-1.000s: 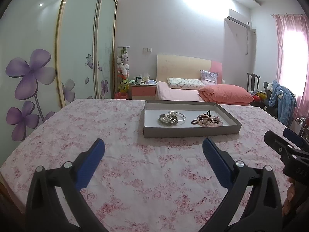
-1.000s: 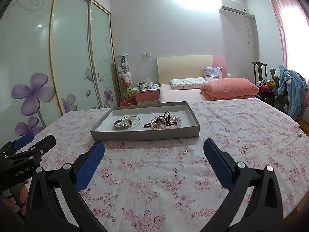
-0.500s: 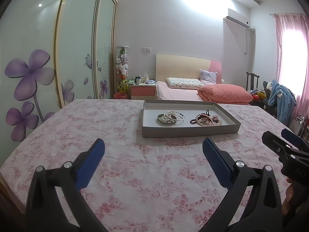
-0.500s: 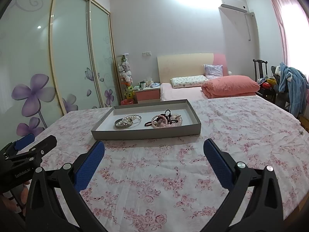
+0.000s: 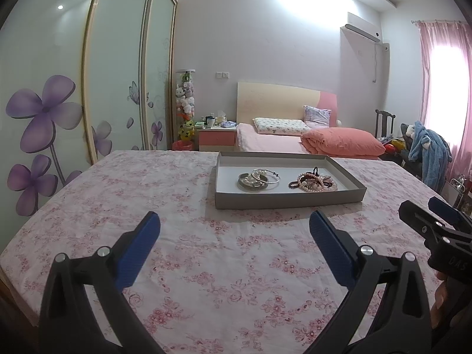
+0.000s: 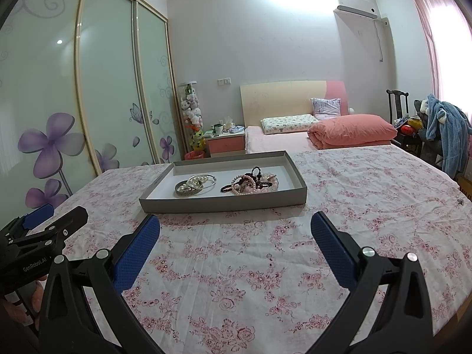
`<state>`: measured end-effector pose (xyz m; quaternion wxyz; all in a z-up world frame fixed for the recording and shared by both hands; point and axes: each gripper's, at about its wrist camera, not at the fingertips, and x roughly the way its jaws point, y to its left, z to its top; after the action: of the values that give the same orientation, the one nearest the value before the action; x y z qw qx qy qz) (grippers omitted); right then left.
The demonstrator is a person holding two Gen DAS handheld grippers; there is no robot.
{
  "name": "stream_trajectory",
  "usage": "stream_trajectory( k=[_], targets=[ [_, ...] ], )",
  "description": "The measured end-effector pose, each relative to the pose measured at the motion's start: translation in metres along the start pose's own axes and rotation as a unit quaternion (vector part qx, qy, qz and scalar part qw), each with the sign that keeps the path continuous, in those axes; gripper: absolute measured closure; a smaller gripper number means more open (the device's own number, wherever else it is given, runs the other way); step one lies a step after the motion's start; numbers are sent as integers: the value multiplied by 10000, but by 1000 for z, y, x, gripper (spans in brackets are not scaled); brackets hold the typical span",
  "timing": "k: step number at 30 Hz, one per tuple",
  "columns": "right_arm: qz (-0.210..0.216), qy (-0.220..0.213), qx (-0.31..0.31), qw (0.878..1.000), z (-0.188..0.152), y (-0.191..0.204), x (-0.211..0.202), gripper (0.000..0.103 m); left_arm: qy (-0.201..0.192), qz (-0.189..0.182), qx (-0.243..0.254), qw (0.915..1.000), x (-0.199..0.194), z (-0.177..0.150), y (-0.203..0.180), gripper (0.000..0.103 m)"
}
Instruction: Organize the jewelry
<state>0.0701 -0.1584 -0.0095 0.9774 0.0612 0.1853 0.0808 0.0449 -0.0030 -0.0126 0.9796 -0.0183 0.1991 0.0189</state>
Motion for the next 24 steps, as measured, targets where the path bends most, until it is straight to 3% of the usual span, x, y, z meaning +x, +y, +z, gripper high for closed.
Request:
stream_trajectory(
  k=[24],
  targets=[
    [4,1,0,10000,1,0,0,2,74,-63,-10,10000,3,2,0,4]
  ],
)
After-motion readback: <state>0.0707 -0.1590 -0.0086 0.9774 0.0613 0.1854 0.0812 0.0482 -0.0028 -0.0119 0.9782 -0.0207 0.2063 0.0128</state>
